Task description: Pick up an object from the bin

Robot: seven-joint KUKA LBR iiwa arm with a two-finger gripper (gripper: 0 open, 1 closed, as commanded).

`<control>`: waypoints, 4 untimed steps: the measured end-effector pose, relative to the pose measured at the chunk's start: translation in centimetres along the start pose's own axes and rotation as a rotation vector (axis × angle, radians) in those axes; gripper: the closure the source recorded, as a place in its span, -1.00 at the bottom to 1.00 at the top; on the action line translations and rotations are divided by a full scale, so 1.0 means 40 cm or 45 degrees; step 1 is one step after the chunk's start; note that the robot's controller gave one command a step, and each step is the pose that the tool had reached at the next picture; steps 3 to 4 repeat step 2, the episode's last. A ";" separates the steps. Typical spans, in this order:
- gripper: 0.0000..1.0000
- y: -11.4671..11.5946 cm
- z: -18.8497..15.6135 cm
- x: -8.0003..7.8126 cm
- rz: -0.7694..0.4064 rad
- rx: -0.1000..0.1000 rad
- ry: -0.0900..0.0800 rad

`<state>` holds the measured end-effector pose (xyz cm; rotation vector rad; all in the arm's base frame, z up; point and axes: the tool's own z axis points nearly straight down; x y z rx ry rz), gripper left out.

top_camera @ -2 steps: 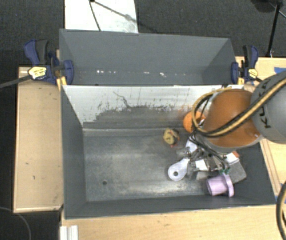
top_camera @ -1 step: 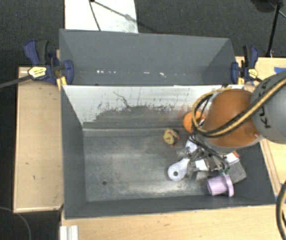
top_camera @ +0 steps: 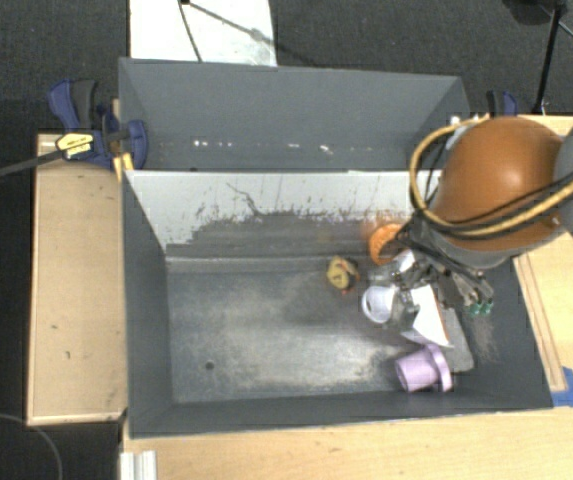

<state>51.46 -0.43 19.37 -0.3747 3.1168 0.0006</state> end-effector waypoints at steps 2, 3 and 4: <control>1.00 -0.034 -0.102 0.007 0.001 -0.003 0.008; 1.00 -0.034 -0.102 0.007 0.001 -0.003 0.008; 1.00 -0.034 -0.102 0.007 0.001 -0.003 0.008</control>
Offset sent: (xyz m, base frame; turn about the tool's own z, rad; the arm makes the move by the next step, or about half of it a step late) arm 0.0021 -0.0233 0.0682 0.0066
